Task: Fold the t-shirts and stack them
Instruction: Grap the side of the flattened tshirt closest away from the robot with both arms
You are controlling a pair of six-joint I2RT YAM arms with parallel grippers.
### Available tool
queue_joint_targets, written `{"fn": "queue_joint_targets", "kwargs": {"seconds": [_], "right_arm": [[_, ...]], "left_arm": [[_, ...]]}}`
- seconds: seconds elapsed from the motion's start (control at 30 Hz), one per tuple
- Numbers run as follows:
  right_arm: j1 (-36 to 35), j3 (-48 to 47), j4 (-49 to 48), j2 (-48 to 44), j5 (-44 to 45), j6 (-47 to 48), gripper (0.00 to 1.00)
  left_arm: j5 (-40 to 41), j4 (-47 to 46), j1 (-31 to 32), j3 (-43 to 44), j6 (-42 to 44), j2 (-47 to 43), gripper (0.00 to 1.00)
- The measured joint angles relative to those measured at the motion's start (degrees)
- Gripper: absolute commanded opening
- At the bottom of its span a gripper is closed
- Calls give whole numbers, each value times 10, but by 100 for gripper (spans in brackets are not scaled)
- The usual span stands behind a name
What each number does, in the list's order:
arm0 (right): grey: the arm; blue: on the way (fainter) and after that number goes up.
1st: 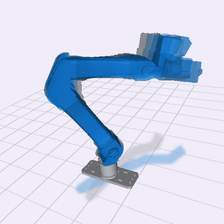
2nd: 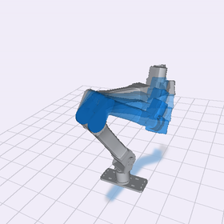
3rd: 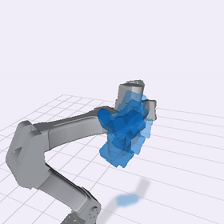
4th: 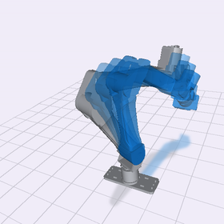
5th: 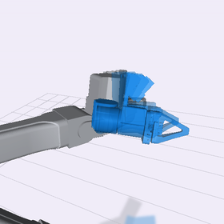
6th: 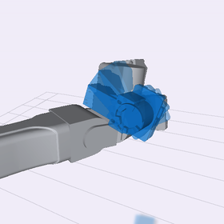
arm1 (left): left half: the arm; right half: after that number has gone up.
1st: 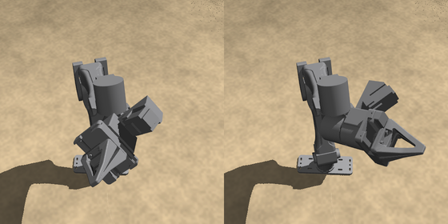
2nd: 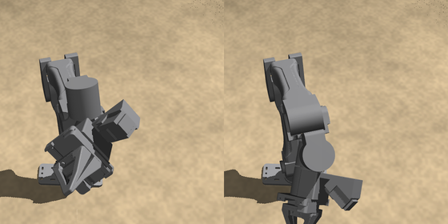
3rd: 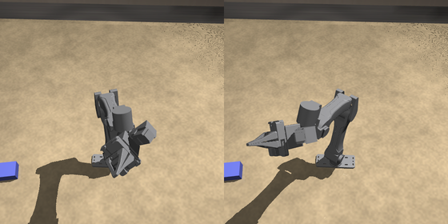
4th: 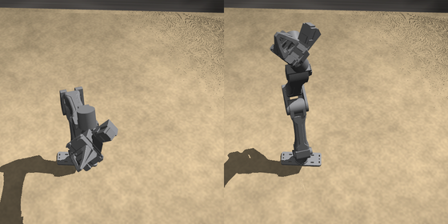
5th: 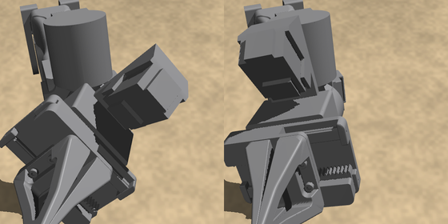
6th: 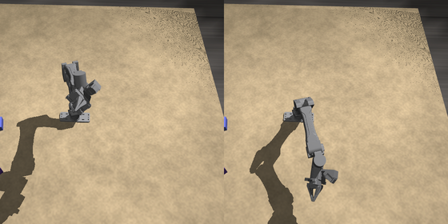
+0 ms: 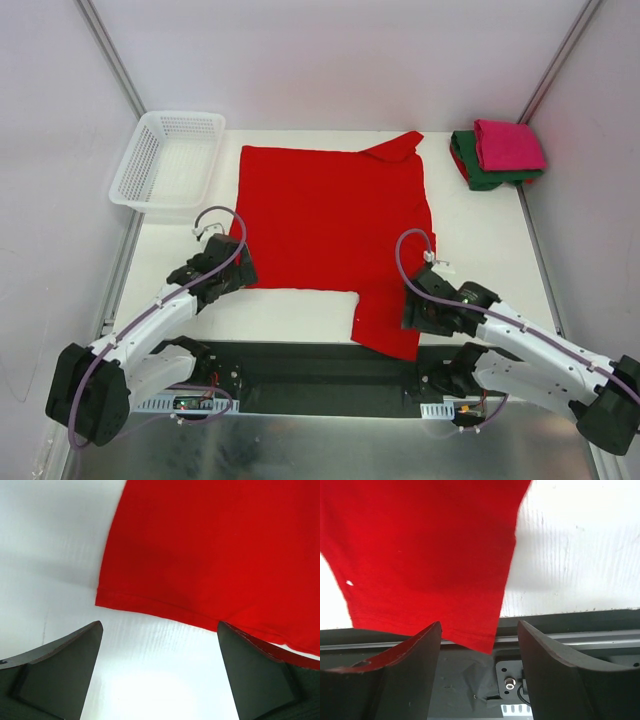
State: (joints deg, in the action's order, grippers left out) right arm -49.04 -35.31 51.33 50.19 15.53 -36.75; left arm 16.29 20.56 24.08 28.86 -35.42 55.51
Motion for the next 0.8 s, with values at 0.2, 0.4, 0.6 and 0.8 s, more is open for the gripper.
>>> {"fn": "queue_joint_targets", "kwargs": {"seconds": [0.2,0.4,0.6,0.8], "right_arm": [[-33,66,13,-69,-15,-62,66],[-94,87,36,-111,-21,-127,65],[-160,87,31,-77,-16,-183,65],[-220,86,11,3,-2,-234,64]], "left_arm": [[-8,5,-40,21,14,40,100],[-12,6,-43,42,23,46,99],[-15,6,-43,44,31,49,99],[-24,6,-43,44,37,49,99]]}}
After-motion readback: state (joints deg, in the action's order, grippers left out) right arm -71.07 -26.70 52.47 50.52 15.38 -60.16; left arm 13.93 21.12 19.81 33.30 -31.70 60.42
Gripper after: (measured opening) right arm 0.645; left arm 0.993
